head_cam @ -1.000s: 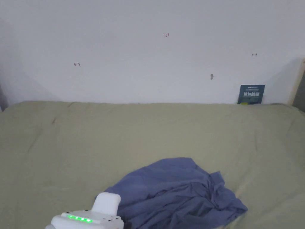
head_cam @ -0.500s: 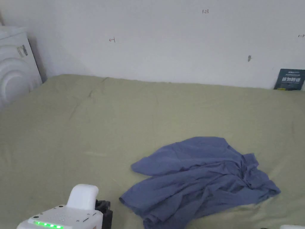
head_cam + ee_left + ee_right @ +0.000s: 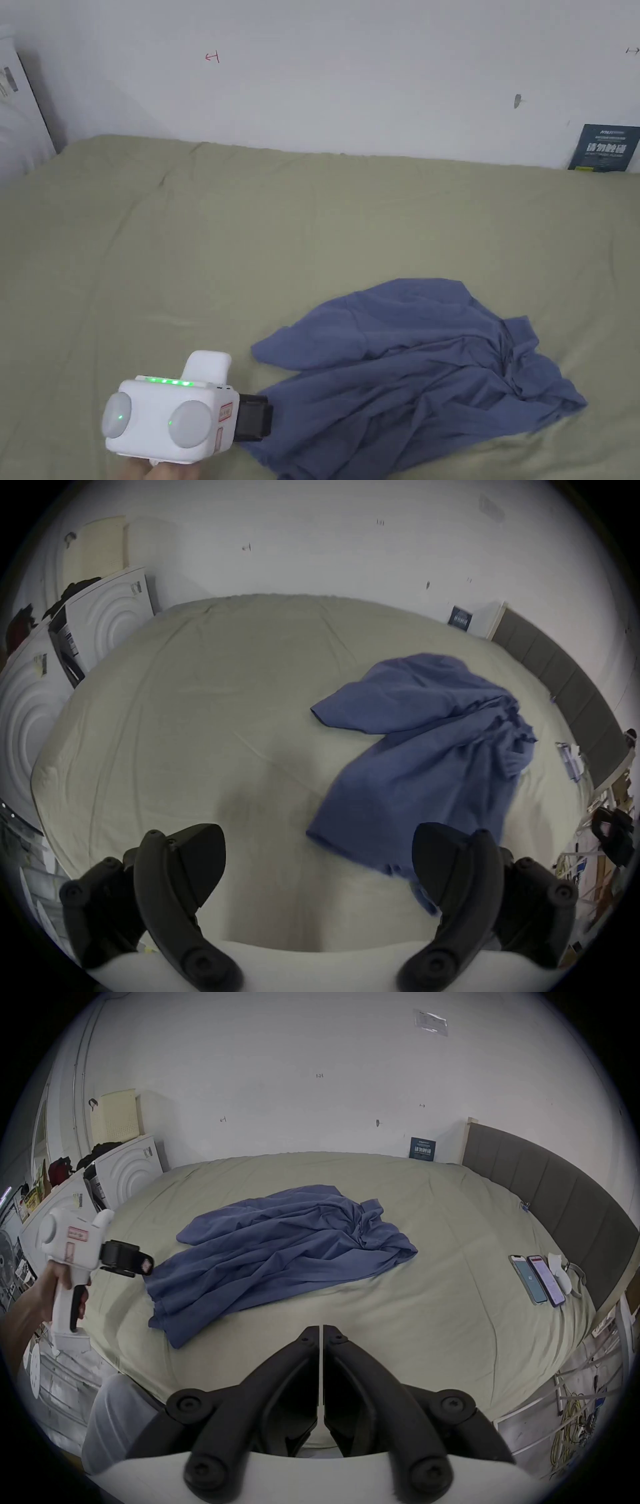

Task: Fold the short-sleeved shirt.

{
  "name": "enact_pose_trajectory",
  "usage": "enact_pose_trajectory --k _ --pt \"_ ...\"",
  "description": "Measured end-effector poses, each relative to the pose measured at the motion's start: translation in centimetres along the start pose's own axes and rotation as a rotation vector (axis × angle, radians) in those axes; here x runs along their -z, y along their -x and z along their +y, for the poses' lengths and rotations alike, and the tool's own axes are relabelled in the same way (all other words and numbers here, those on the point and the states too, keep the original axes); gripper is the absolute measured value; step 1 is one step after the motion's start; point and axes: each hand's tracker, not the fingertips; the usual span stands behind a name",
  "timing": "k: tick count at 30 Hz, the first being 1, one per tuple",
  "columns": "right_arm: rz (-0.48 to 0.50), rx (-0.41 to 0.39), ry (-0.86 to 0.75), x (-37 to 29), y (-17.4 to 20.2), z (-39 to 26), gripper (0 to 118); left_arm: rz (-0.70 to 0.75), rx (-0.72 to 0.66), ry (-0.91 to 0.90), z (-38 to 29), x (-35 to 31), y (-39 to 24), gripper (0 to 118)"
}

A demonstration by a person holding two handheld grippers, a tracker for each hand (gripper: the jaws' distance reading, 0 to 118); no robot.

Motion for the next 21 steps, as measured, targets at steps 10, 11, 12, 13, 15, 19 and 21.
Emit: enact_pose_trajectory --k 10,11,12,13,15,19,21 --pt "0.006 0.013 0.045 1.7 -0.7 -0.2 3 -0.008 0.078 0.045 -0.4 1.5 -1.3 10" --pt "0.01 0.02 0.047 1.8 -0.7 -0.2 3 -0.013 0.096 0.024 -0.3 0.8 -0.8 10" --pt "0.013 0.026 0.049 1.8 -0.8 -0.2 3 -0.005 0.113 -0.009 -0.4 0.4 -0.7 0" --pt "0.013 0.031 0.047 1.8 -0.8 -0.1 3 0.0 0.112 -0.04 -0.3 0.2 -0.6 0" --pt "0.013 0.04 0.042 1.9 -0.9 0.1 3 -0.019 0.09 0.011 -0.1 0.3 -0.3 0" --pt "-0.002 0.056 0.036 2.4 -1.7 1.0 3 -0.01 0.089 -0.01 -0.1 -0.1 -0.6 0" --pt "-0.031 0.08 0.038 3.0 -2.6 1.8 3 -0.001 0.117 -0.029 -0.2 -0.4 -0.9 0"
